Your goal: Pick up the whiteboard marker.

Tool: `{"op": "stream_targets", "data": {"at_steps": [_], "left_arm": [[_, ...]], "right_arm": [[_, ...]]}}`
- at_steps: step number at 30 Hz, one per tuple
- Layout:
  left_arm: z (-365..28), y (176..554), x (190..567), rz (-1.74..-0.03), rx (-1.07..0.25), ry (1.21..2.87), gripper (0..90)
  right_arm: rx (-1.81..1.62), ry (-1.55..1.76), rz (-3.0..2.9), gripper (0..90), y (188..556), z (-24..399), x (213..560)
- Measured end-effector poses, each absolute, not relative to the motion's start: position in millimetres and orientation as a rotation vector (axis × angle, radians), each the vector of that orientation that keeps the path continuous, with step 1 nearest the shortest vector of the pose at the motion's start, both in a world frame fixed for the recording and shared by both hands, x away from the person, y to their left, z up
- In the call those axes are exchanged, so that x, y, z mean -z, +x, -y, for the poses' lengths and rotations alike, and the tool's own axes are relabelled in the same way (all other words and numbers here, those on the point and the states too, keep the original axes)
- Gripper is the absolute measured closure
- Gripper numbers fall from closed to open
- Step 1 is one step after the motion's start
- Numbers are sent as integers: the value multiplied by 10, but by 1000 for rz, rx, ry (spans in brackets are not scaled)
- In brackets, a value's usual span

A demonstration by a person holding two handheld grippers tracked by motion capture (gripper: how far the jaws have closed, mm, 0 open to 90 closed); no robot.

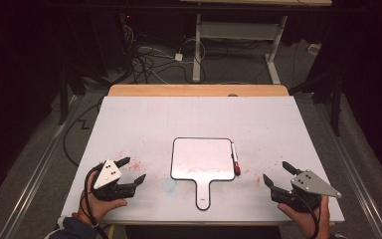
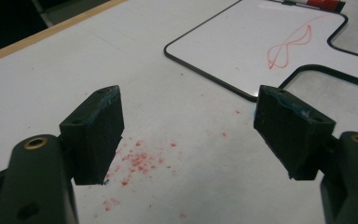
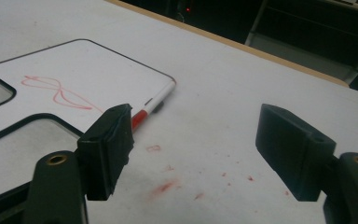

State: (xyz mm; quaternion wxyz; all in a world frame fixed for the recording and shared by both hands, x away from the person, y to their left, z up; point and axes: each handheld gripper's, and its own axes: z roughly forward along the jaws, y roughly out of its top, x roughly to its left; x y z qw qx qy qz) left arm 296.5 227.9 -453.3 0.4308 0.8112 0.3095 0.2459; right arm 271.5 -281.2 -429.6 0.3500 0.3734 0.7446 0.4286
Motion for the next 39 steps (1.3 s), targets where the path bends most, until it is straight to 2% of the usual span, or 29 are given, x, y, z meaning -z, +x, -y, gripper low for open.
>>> {"op": "stream_targets", "data": {"at_steps": [13, 24, 30, 39], "left_arm": [[-2238, 2995, 4584, -774, -600, 2062, 230], [-2202, 2977, 4601, -760, -621, 2099, 224], [-2164, 2974, 4612, -745, -643, 2133, 225], [-2166, 2975, 4625, -758, -650, 2150, 224]], "right_arm": [[-1118, 981, -1981, 303, 2810, 2822, 4252], [-1151, 1124, -2192, 317, 3331, 2783, 4262], [-1073, 1156, -2272, 389, 3551, 2654, 4232], [-1016, 1335, -2411, 413, 3820, 2490, 4322]]}}
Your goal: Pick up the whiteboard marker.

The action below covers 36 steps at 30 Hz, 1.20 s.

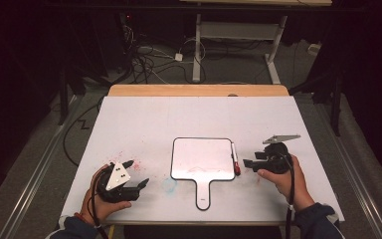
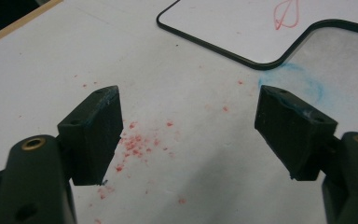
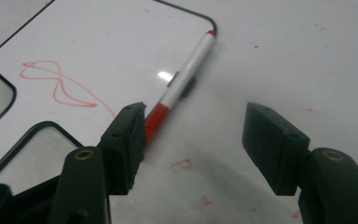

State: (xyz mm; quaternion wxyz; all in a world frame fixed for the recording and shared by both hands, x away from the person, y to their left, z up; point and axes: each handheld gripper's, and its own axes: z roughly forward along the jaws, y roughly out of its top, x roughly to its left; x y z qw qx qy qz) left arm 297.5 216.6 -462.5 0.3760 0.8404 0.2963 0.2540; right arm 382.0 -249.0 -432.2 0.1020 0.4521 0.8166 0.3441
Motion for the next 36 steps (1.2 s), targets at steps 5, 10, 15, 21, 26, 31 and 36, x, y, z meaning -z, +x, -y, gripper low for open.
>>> {"op": "stream_targets", "data": {"at_steps": [5, 10, 15, 21, 26, 31, 36], "left_arm": [[-2158, 2974, 4636, -753, -647, 2161, 225], [-2143, 2978, 4646, -746, -641, 2181, 225], [-2139, 2971, 4647, -741, -643, 2185, 225], [-2135, 2974, 4652, -738, -637, 2195, 225], [-2125, 2986, 4660, -727, -643, 2203, 225], [-2114, 2985, 4664, -726, -640, 2209, 224], [-2111, 2993, 4671, -730, -631, 2211, 224]], "right_arm": [[-986, 1381, -2524, 479, 3952, 2332, 4403], [-967, 1422, -2557, 487, 4078, 2249, 4449], [-927, 1453, -2588, 534, 4169, 2146, 4507], [-917, 1476, -2560, 627, 4228, 2126, 4531], [-895, 1465, -2553, 682, 4217, 2141, 4551], [-885, 1463, -2537, 768, 4216, 2151, 4547], [-874, 1425, -2533, 817, 4202, 2160, 4549]]}}
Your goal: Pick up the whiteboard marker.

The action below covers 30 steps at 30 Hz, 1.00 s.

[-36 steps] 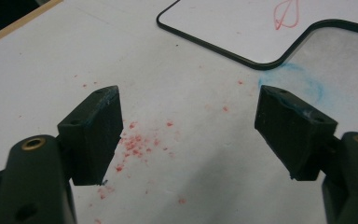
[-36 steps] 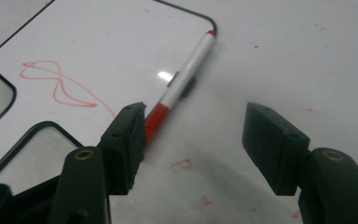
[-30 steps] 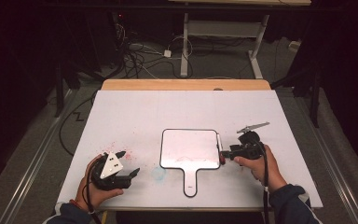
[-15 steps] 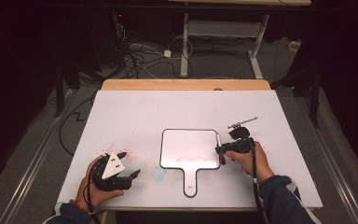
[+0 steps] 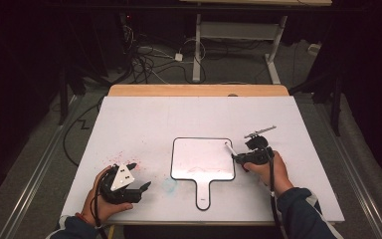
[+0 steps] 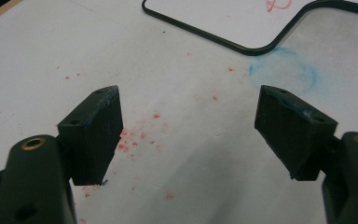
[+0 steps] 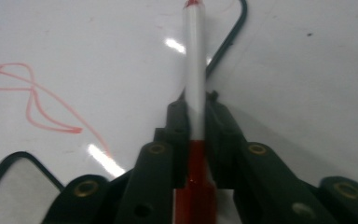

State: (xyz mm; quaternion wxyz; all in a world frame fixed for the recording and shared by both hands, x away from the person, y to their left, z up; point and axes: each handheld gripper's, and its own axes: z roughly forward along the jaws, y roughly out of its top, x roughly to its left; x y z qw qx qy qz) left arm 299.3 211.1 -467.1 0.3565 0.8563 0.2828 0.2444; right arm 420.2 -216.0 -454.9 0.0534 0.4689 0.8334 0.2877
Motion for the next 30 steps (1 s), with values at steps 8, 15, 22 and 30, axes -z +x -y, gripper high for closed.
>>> {"op": "stream_targets", "data": {"at_steps": [8, 15, 22, 30], "left_arm": [[-2110, 2991, 4660, -750, -596, 2188, 225], [-2083, 3034, 4606, -774, -557, 2139, 225], [-1981, 3150, 4501, -770, -495, 2052, 242], [-1729, 3329, 4246, -716, -419, 1942, 332]], "right_arm": [[-988, 1357, -2475, 819, 4130, 2190, 4449], [-1132, 1253, -2371, 819, 3950, 2163, 4316], [-1242, 1114, -2279, 819, 3768, 2101, 4183], [-1351, 1024, -2238, 819, 3635, 2025, 4122]]}}
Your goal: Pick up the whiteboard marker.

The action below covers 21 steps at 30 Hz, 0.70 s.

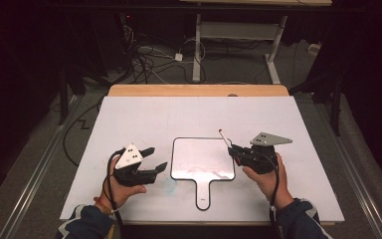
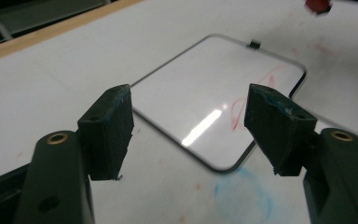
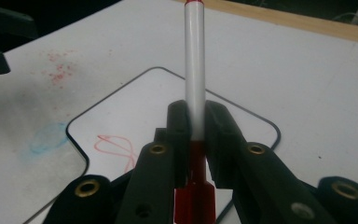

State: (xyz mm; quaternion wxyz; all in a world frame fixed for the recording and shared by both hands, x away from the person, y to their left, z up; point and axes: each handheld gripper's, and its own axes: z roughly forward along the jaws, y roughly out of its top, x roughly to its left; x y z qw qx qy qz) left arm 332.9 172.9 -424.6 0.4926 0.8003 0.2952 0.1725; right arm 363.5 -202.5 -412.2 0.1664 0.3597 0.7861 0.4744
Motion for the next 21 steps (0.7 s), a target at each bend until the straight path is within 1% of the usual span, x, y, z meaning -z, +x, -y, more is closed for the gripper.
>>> {"op": "stream_targets", "data": {"at_steps": [2, 5, 6, 10, 12, 13, 18, 19, 20, 21], "left_arm": [[-1684, 3350, 4214, -710, -406, 1925, 342], [-1535, 3410, 4149, -704, -349, 1876, 333], [-1427, 3439, 4130, -689, -310, 1864, 333], [-1223, 3469, 4117, -659, -253, 1858, 339], [-1181, 3479, 4119, -661, -231, 1847, 345], [-1100, 3503, 4127, -665, -190, 1834, 353], [-928, 3544, 4137, -660, -126, 1801, 410], [-878, 3534, 4143, -676, -98, 1768, 423], [-855, 3538, 4145, -670, -88, 1768, 458], [-834, 3539, 4146, -665, -81, 1765, 475]], "right_arm": [[-1389, 994, -2232, 819, 3598, 1990, 4110], [-1414, 948, -2228, 819, 3539, 1914, 4108], [-1416, 935, -2227, 819, 3519, 1888, 4108], [-1443, 888, -2223, 819, 3462, 1804, 4124], [-1465, 867, -2220, 819, 3440, 1777, 4134], [-1465, 859, -2221, 819, 3433, 1759, 4142], [-1489, 812, -2235, 819, 3391, 1674, 4198], [-1476, 806, -2239, 818, 3382, 1654, 4202], [-1474, 801, -2240, 819, 3378, 1641, 4206], [-1481, 794, -2243, 819, 3377, 1635, 4213]]}}
